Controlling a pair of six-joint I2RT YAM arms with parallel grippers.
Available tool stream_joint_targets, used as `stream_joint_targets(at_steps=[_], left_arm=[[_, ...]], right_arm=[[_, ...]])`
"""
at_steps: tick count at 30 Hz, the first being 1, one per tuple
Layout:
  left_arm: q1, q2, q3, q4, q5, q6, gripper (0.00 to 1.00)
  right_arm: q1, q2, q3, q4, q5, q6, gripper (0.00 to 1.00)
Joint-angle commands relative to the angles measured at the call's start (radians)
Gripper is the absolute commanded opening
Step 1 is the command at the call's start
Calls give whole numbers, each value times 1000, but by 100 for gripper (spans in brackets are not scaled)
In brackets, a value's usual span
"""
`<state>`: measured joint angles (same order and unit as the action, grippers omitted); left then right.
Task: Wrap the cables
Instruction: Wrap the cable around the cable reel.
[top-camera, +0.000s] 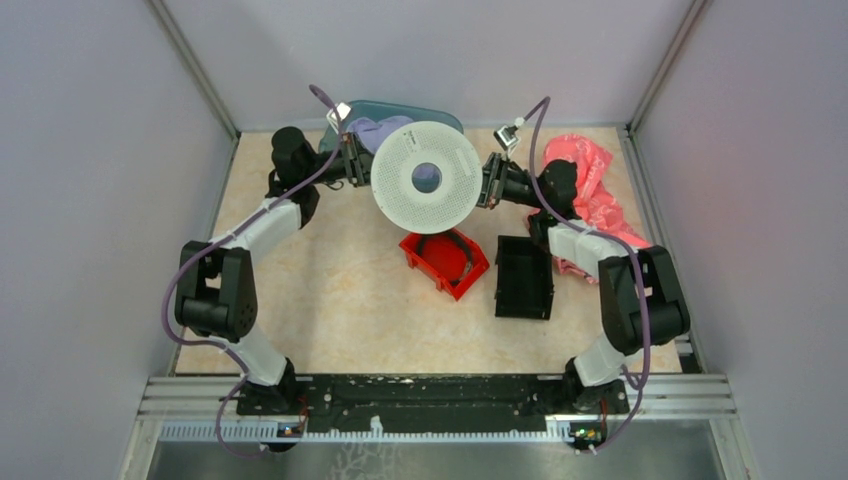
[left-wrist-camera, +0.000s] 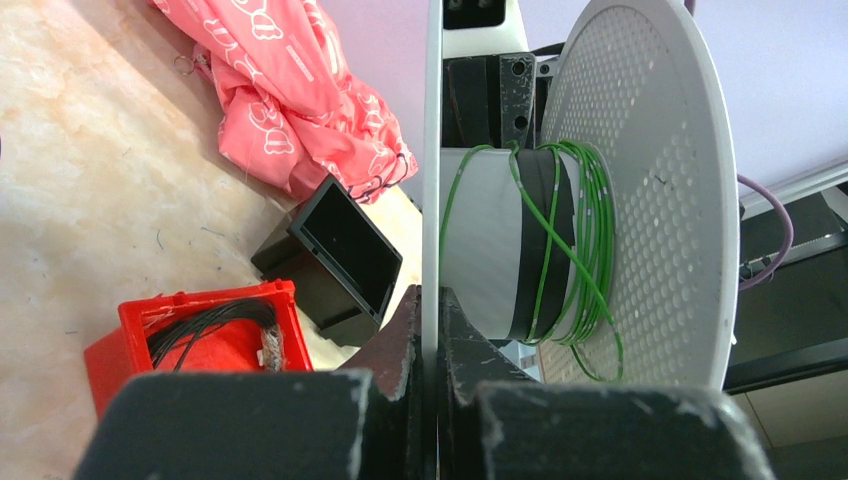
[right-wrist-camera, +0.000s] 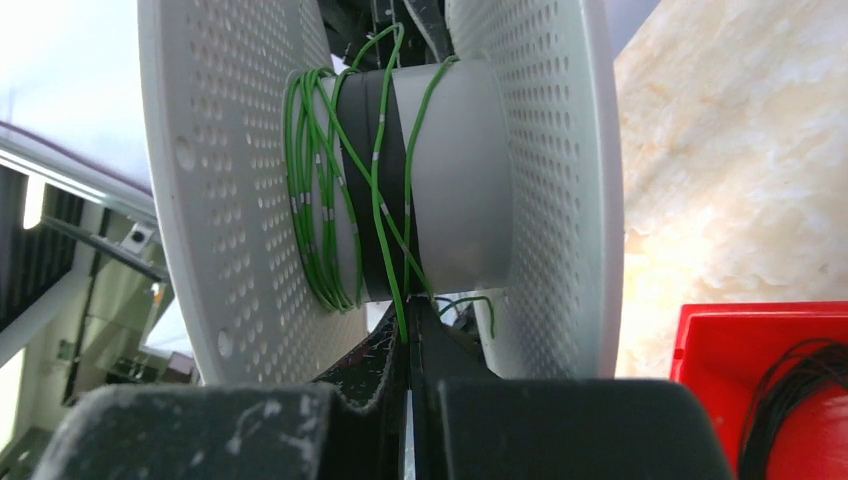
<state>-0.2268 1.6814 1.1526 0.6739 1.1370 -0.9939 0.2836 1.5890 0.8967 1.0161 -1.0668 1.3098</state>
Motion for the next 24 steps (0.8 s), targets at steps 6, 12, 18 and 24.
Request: stream_joint_targets(at_steps=[6, 12, 18, 24], left_arm=[[-36, -8, -24, 112, -24, -61, 0], [-30, -20, -31, 109, -29, -67, 0], [-19, -29, -34, 106, -30, -67, 0], [-7, -35, -34, 105, -31, -72, 0]], right_arm=[[-11, -100, 47, -279, 121, -281, 6], [-23, -123, 48, -376, 140, -362, 16], [-34, -137, 68, -446, 147, -429, 20], [-40, -151, 68, -486, 151, -477, 26]])
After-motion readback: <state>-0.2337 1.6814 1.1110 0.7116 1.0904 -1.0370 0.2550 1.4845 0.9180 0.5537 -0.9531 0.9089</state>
